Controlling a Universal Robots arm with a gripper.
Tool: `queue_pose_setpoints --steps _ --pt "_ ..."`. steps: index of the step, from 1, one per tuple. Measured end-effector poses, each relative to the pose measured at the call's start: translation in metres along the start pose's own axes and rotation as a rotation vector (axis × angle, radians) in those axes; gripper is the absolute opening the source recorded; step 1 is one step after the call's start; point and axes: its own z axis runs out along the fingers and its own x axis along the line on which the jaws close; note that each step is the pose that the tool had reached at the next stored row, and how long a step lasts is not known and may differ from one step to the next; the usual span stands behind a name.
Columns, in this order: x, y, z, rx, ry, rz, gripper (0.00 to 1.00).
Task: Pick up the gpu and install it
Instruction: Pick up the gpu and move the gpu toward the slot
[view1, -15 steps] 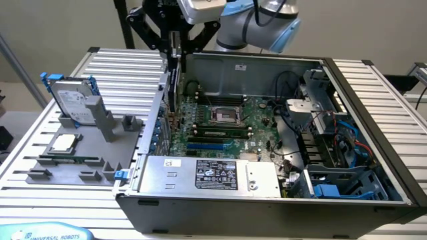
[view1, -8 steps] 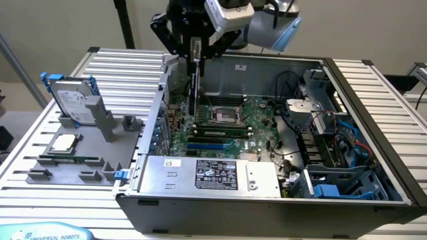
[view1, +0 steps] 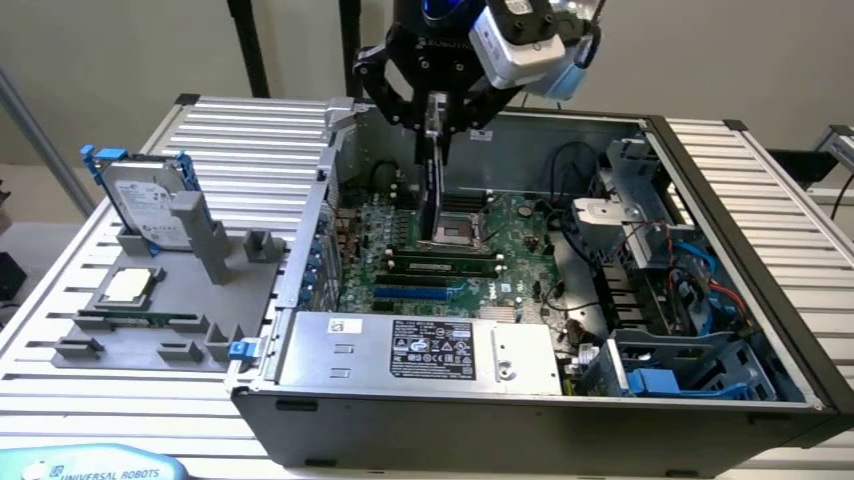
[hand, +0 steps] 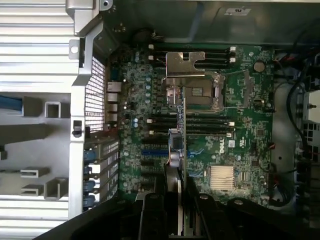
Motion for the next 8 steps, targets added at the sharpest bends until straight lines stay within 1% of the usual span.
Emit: queue_pose_setpoints --steps 5,8 --pt "-0.023 0.0023 0.0088 0.001 -0.0001 0.0 0.27" --pt "-0.037 0.0036 0.0141 0.0031 0.0001 0.0 0.27"
